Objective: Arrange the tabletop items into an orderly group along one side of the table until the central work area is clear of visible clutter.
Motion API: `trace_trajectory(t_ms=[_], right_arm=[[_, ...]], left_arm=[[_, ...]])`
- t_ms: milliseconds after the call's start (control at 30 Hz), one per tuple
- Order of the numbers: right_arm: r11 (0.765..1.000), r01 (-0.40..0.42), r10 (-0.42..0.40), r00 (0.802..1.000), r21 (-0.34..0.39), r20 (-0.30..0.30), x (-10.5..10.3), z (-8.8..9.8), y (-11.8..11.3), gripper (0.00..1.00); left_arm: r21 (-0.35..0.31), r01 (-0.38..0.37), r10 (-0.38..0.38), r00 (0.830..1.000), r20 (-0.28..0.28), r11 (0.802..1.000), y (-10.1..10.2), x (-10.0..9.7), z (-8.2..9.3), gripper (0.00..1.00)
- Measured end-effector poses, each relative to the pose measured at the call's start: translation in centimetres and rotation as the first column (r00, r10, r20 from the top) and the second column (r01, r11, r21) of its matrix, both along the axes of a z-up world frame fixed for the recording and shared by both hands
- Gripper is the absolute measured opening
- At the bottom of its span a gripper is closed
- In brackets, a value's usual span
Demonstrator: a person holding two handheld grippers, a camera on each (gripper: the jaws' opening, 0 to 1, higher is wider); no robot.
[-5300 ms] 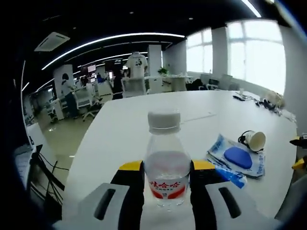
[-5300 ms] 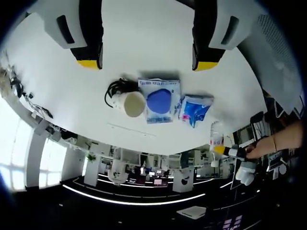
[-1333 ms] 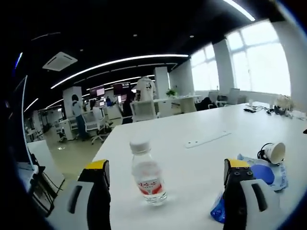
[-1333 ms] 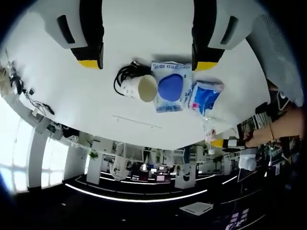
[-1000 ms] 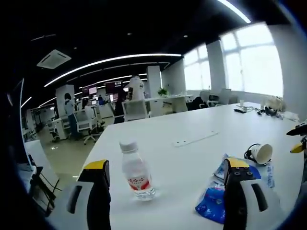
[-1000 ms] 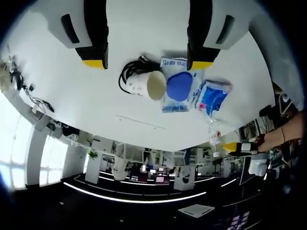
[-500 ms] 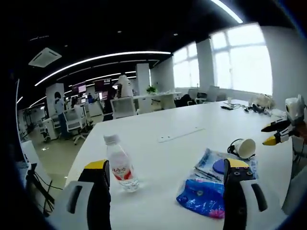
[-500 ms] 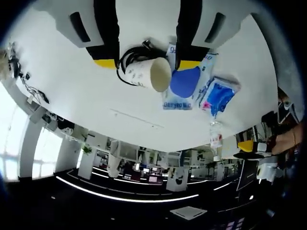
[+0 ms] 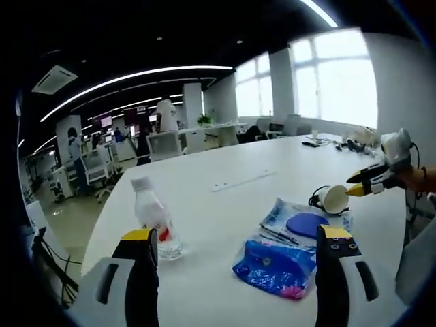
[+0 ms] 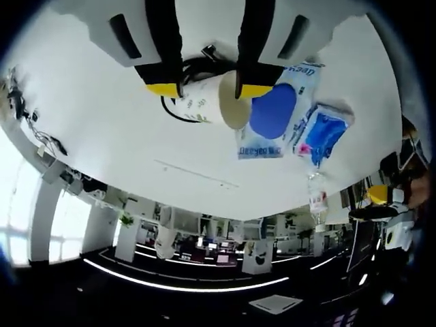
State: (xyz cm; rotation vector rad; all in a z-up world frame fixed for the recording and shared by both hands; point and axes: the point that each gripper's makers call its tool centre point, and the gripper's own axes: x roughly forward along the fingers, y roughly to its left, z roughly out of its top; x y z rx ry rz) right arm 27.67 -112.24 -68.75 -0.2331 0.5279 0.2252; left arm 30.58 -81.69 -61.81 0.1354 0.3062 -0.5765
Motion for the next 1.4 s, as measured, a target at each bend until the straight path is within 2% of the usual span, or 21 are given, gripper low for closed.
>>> trace_trajectory(t_ms=[233,367,467,567,733,933,1133,1200,1300,1400], right_arm=[[0.998,-0.019,0.018,1.000,-0.064,-0.022,0.8,-1.0,0.3,0.22],[0.997,-0.015,0.013,1.000,-0.081,-0.025,1.2,-1.2,0.2,0.15],[0.992,0.015,-0.015,1.000,-0.129,0.004,1.4,-0.8,-0.5,0.06],[0.991,0.030,-0.029,1.000,-0.129,0.007,1.6,-0.6,-0.6,0.03],[0.988,0.053,-0.049,0.998,-0.143,0.032,1.7,0.2,-1.0,0.00],[0.991,0.043,-0.041,0.999,-0.125,0.019,1.4,1.4,-0.4,0.00],[0.994,0.058,-0.061,0.998,-0.091,-0.031,0.9,3.0,0.7,0.00],[0.996,0.064,-0.067,0.996,-0.058,-0.055,0.7,3.4,1.4,0.00],[0.998,0.062,-0.058,0.992,0.032,-0.109,0.2,3.9,2.8,0.00],[0.998,0.037,-0.030,0.990,0.055,-0.135,-0.1,4.5,3.8,0.00]], left_arm=[[-0.008,0.038,-0.039,0.999,-0.009,0.999,-1.1,-0.9,-0.1,0.94],[0.003,0.053,-0.053,0.998,-0.018,0.999,-1.3,-1.3,-0.4,0.93],[0.006,0.059,-0.059,0.998,-0.027,0.998,-1.3,-1.6,-0.7,0.92],[-0.037,0.085,-0.086,0.996,0.000,0.996,-1.9,-2.1,0.0,0.91],[0.004,0.091,-0.091,0.996,0.005,0.996,-2.2,-2.8,-0.4,0.90],[0.001,0.101,-0.101,0.995,-0.001,0.995,-2.9,-3.3,-0.6,0.92],[0.001,0.127,-0.127,0.992,-0.002,0.992,-3.5,-3.6,-0.7,0.92],[0.006,0.131,-0.131,0.991,0.005,0.991,-3.7,-3.7,-0.7,0.92],[0.006,0.134,-0.134,0.991,0.010,0.991,-3.8,-3.8,-0.6,0.91],[0.004,0.151,-0.151,0.988,0.024,0.989,-4.1,-4.1,-0.3,0.91]])
